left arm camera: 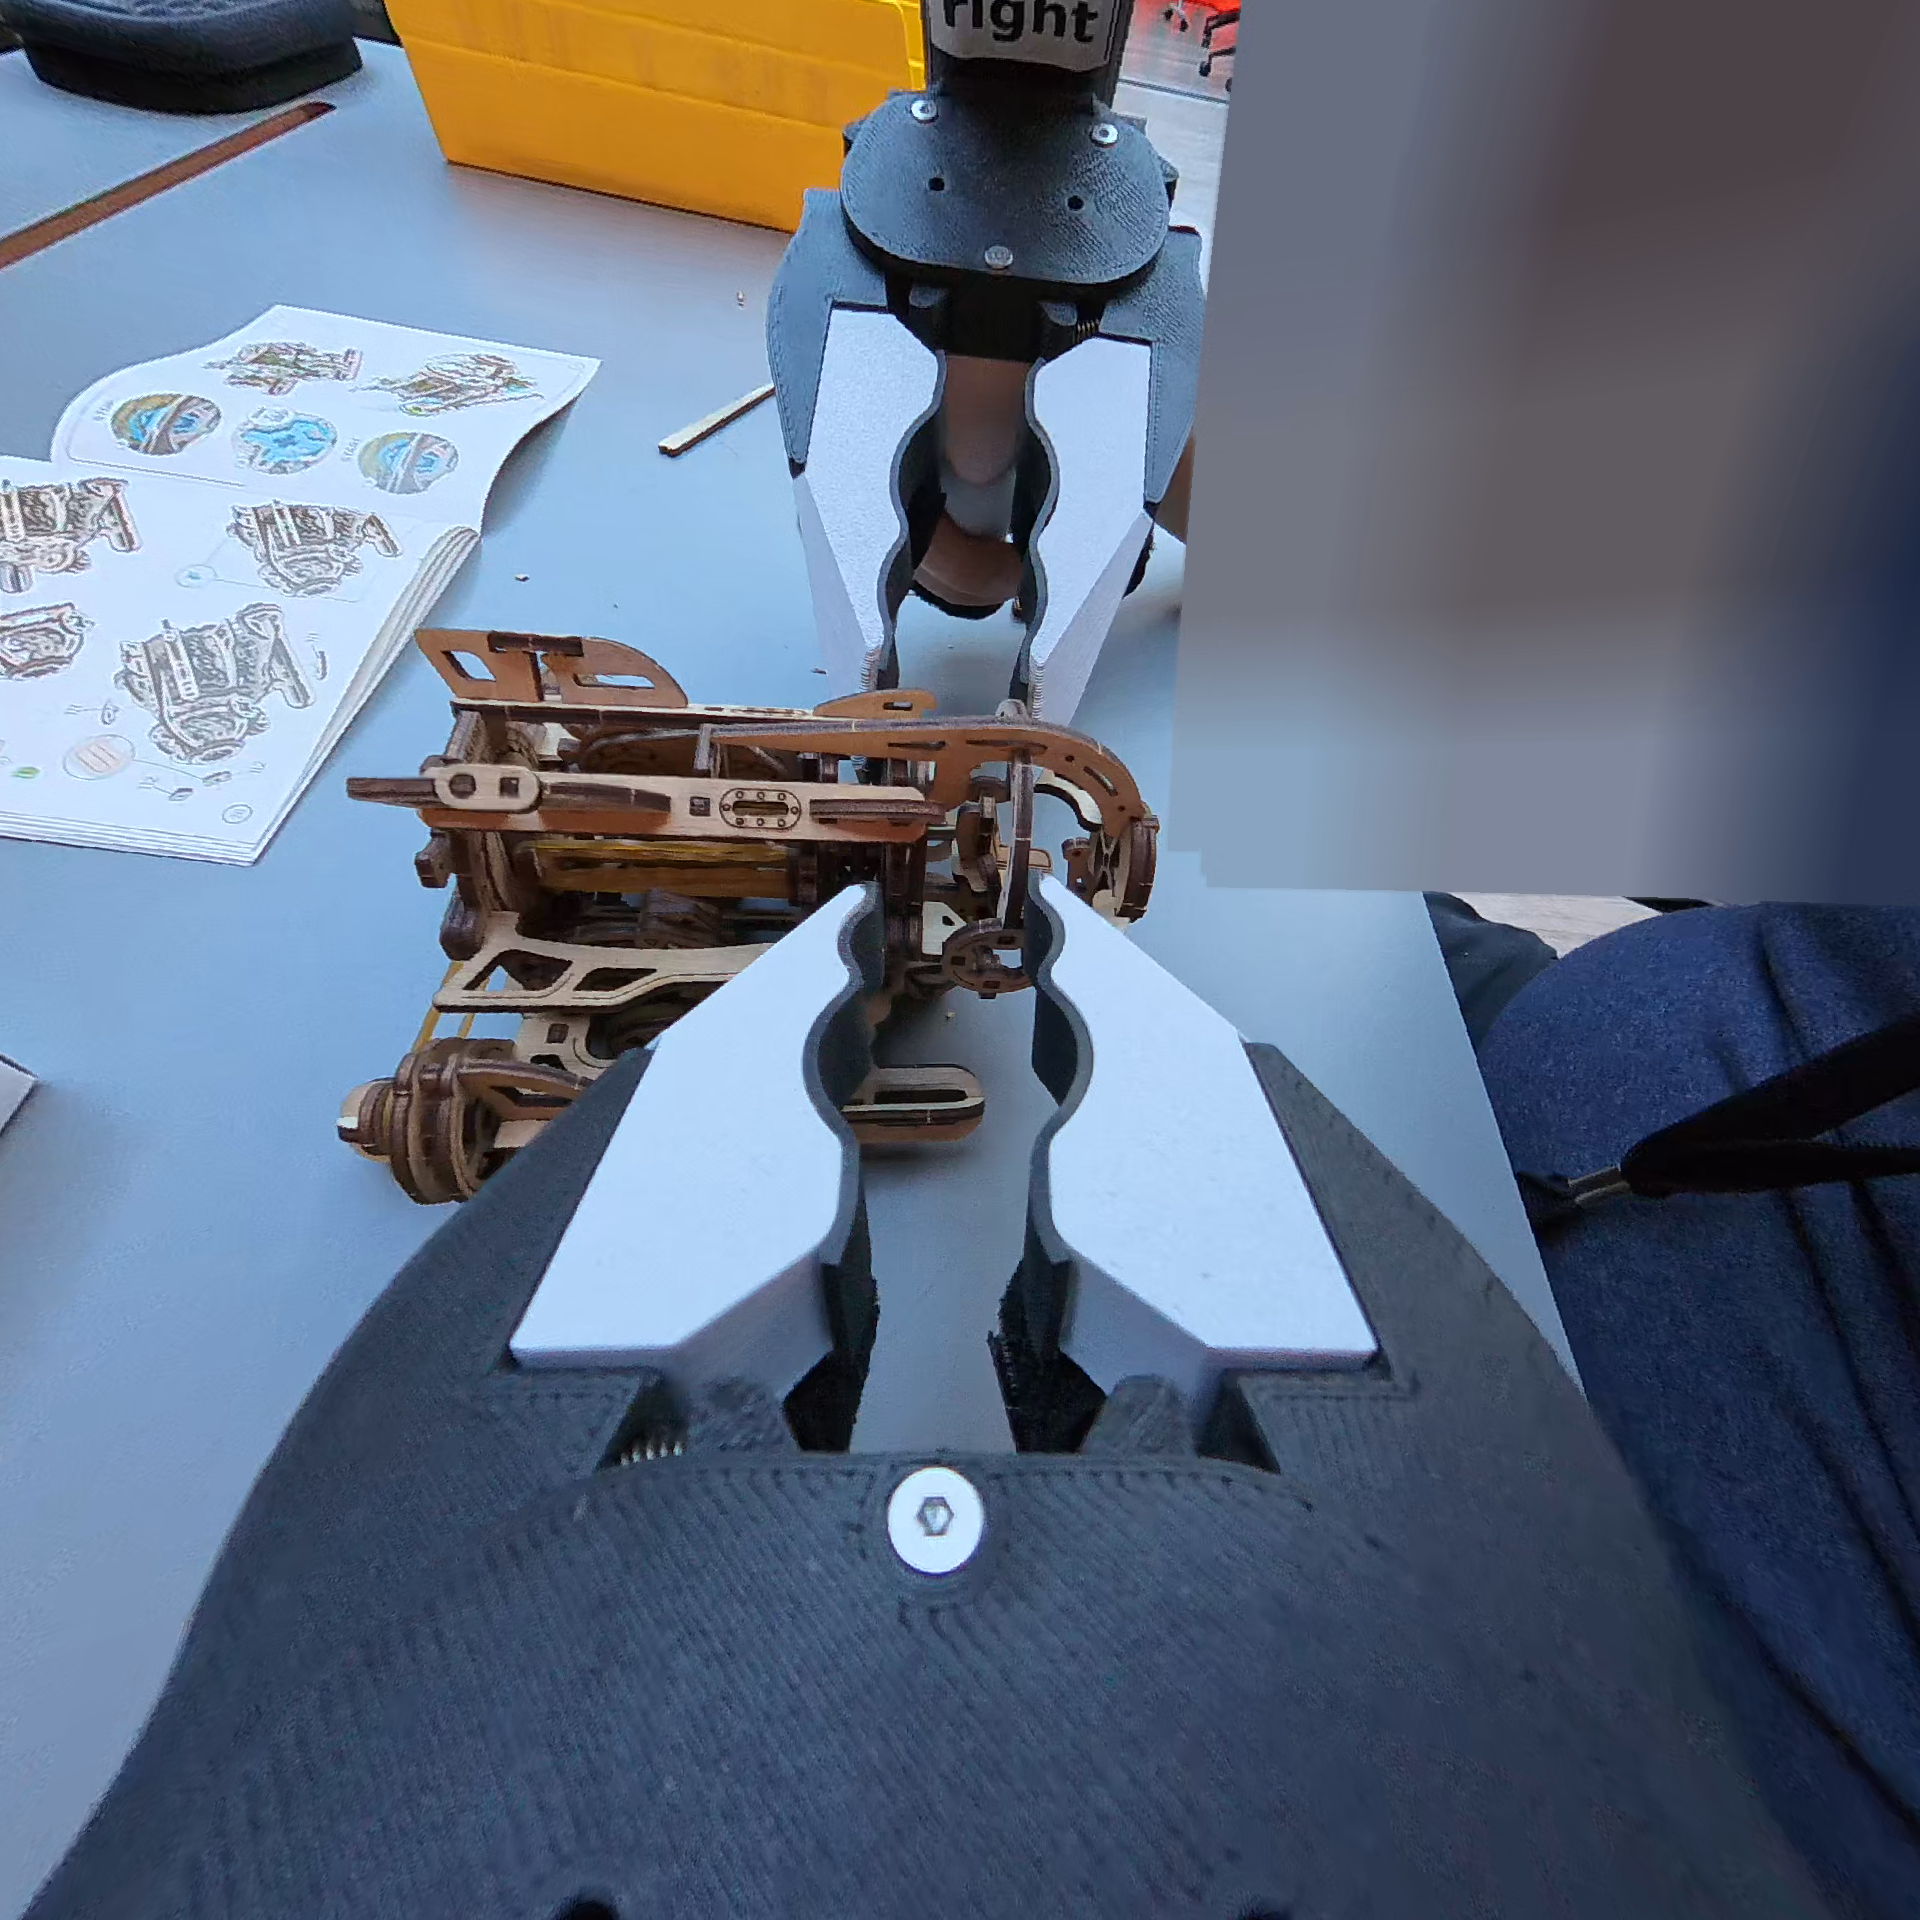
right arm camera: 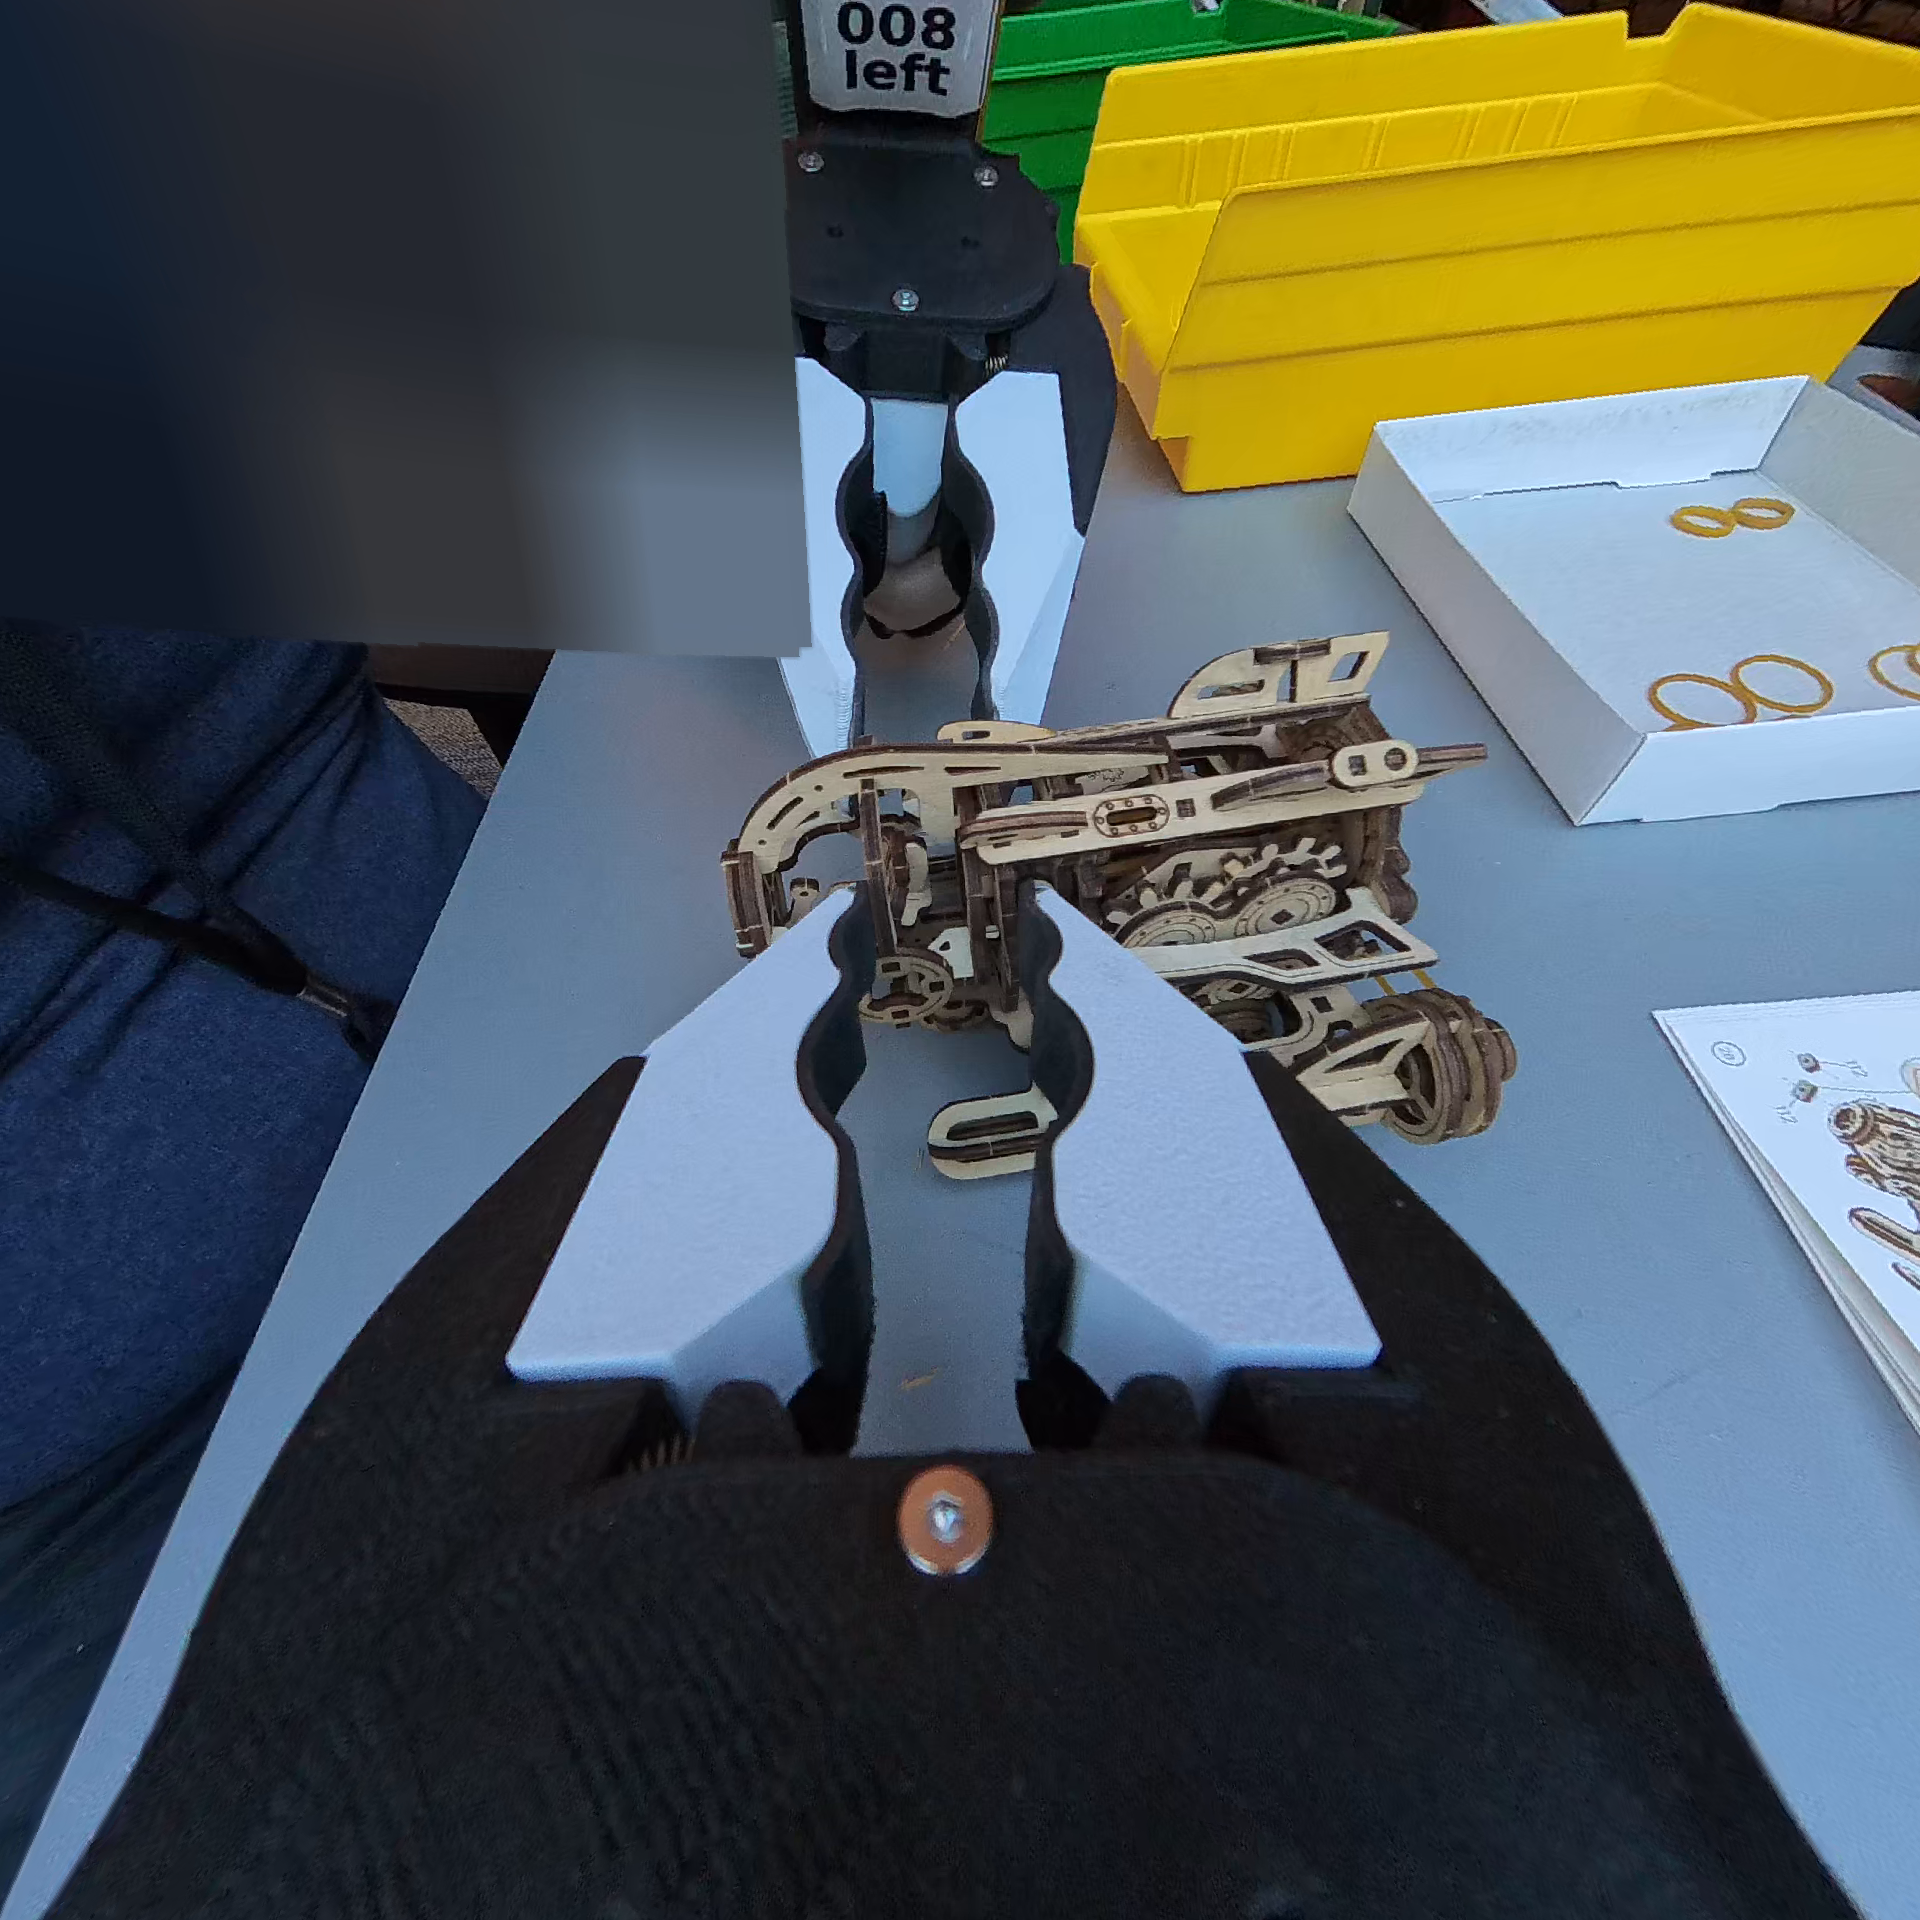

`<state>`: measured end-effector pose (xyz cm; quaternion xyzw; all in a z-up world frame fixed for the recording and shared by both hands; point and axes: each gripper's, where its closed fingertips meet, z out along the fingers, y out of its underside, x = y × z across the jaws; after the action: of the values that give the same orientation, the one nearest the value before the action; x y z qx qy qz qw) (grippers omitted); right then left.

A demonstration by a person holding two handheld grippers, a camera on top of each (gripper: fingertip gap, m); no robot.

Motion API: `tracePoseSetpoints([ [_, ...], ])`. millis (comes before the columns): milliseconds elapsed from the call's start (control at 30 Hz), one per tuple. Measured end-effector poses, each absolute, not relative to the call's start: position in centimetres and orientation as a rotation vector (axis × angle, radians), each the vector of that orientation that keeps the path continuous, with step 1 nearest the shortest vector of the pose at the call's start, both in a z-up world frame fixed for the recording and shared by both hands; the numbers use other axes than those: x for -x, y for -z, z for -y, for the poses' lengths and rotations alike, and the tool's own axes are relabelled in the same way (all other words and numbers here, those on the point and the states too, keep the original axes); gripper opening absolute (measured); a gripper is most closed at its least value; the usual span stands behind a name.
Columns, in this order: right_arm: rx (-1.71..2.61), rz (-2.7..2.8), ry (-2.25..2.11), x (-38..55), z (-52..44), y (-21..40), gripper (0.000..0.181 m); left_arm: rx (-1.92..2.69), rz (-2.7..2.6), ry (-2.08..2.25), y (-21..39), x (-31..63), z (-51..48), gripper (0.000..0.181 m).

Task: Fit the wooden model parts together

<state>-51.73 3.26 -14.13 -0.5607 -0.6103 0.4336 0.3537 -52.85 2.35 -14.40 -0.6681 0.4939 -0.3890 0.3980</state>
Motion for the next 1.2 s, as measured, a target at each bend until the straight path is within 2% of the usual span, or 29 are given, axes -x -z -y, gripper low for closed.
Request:
tracePoseSetpoints([
  [400, 1.45, 1.492, -1.034, 52.8, -2.3, 13.9, 0.025, 1.678, -1.283, 0.97, 14.4, 54.2, -2.4, 0.031],
  [633, 1.421, 1.497, -1.069, 52.6, -1.7, 13.6, 0.033, 1.661, -1.325, 0.941, 14.6, 54.2, -2.1, 0.025],
  [1033, 1.447, 1.429, -1.099, 51.8, -2.4, 13.2, 0.015, 1.661, -1.356, 0.934, 14.6, 55.3, -2.1, 0.025],
  [1200, 1.487, 1.401, -1.09, 52.7, -2.4, 13.6, 0.013, 1.661, -1.352, 0.951, 14.5, 55.4, -2.0, 0.026],
])
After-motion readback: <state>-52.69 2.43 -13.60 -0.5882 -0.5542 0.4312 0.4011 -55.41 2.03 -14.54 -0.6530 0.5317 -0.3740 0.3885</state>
